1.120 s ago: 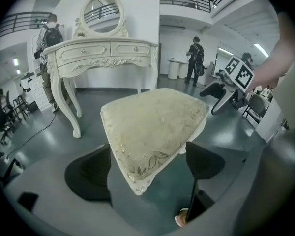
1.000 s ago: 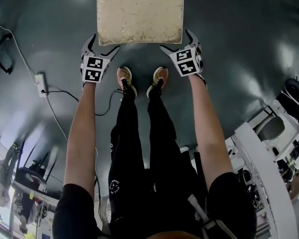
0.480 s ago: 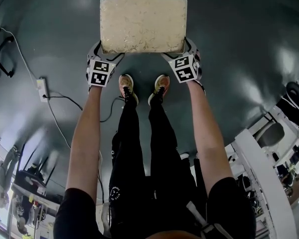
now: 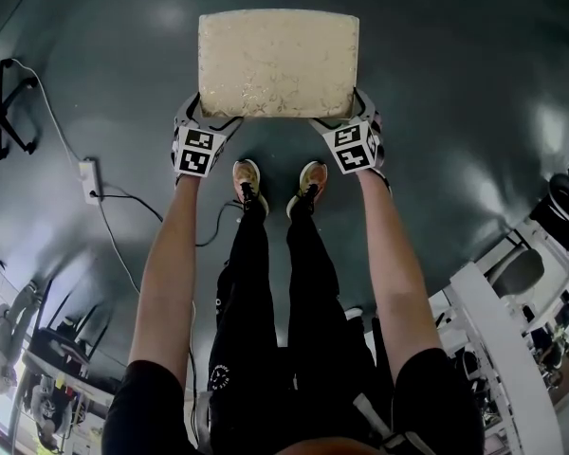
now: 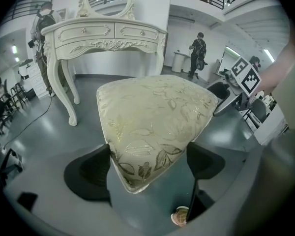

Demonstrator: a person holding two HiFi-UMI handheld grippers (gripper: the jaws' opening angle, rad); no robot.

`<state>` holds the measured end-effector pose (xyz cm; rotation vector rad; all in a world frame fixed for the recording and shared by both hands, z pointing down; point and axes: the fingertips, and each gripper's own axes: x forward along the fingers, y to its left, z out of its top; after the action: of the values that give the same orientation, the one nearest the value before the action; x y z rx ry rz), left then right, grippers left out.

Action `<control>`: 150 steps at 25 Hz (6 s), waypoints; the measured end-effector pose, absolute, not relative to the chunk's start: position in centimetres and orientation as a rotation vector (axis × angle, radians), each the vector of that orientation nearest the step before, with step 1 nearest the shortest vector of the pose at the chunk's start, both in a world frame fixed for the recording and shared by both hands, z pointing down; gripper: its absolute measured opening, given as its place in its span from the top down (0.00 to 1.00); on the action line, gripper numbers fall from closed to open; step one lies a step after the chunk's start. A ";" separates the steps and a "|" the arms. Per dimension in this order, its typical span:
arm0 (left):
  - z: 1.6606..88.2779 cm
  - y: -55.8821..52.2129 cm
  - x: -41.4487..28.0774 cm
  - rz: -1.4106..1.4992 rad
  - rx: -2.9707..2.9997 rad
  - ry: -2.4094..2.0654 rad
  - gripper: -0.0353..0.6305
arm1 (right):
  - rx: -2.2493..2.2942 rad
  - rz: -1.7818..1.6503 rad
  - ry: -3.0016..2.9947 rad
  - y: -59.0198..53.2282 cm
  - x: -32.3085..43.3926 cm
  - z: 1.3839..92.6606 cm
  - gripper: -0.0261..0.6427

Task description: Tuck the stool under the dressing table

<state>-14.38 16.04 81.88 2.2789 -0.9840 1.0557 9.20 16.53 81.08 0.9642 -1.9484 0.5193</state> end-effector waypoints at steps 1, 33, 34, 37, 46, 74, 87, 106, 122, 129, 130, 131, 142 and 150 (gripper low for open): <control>81.8 15.7 -14.4 1.059 2.276 -0.981 0.22 | 0.966 0.518 -1.950 16.1 9.1 81.0 0.14; 82.7 -0.4 -16.1 1.043 2.181 -1.042 0.19 | 0.939 0.531 -1.913 -0.1 8.0 81.6 0.14; 82.7 -1.1 -16.1 1.047 2.178 -1.035 0.20 | 0.946 0.538 -1.908 -0.6 7.9 81.6 0.14; 82.6 -2.8 -15.8 1.062 2.175 -1.020 0.20 | 0.951 0.545 -1.898 -2.2 8.2 81.5 0.14; 83.4 -6.7 -14.8 1.072 2.129 -1.025 0.20 | 0.909 0.531 -1.915 -7.1 9.1 82.2 0.13; 83.5 -21.0 -14.8 0.946 2.069 -1.111 0.23 | 0.952 0.551 -1.907 -21.2 9.6 82.4 0.12; 83.4 -29.8 -14.5 0.955 2.092 -1.108 0.23 | 0.975 0.592 -1.891 -29.4 10.0 82.4 0.11; 83.6 -40.0 -12.8 0.883 2.010 -1.207 0.24 | 1.054 0.688 -1.938 -39.9 12.6 84.0 0.10; 82.9 -43.3 -11.2 0.874 1.911 -1.401 0.26 | 1.344 0.681 -1.783 -42.7 13.9 81.8 0.27; 82.6 -45.3 -11.0 0.834 1.931 -1.470 0.27 | 1.412 0.667 -1.795 -44.5 14.2 81.7 0.28; 82.6 -45.3 -10.9 0.829 1.935 -1.475 0.27 | 1.420 0.665 -1.795 -44.5 14.2 81.7 0.28; 82.6 -45.3 -10.9 0.822 1.939 -1.481 0.27 | 1.429 0.662 -1.796 -44.5 14.3 81.7 0.28; 82.3 -45.9 -10.6 0.808 1.945 -1.492 0.28 | 1.460 0.657 -1.782 -45.2 14.6 81.3 0.30; 81.1 -44.6 -10.3 0.679 1.951 -1.508 0.30 | 1.516 0.655 -1.806 -43.9 14.5 80.4 0.35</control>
<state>-10.25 -44.63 81.09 1.9506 -1.5083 0.6787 14.48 -43.92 80.39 1.5160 -1.8055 0.6550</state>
